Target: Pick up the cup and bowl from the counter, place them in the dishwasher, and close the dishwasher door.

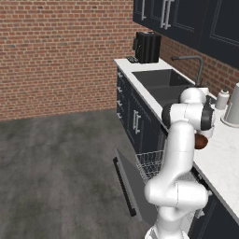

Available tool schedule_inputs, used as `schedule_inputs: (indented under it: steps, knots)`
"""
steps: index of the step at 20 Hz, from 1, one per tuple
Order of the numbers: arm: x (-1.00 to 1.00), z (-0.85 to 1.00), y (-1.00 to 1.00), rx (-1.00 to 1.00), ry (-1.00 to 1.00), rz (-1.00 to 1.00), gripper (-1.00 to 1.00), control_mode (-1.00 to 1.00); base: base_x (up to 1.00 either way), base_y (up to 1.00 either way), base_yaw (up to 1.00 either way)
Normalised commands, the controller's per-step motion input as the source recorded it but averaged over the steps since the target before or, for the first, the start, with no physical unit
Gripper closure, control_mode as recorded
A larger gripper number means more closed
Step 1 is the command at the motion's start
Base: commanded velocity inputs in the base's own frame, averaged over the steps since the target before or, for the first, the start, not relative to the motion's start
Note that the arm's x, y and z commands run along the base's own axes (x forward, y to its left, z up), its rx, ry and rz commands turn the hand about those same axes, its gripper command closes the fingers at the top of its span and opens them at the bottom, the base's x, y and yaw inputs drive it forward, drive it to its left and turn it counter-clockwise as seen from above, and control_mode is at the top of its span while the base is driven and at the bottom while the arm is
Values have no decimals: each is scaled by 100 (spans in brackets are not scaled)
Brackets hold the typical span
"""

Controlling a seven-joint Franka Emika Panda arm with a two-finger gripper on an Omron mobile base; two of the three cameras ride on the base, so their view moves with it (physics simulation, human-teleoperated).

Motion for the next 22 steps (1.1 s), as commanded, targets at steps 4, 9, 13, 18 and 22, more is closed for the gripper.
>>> schedule_inputs:
  steps: [4, 9, 13, 18, 22]
  knots:
    - [-3, -34, 0, 0, 16, 4, 100, -100, 0, 0, 0]
    - [-19, -18, 0, 0, 7, 1, 100, -100, 0, 0, 0]
    - [-25, -6, 0, 0, 0, 0, 100, -100, 0, 0, 0]
    - [-40, -4, 0, 1, -1, 0, 100, -100, 0, 0, 0]
    - [-50, 0, 6, 2, -15, 0, 100, -100, 0, 0, 0]
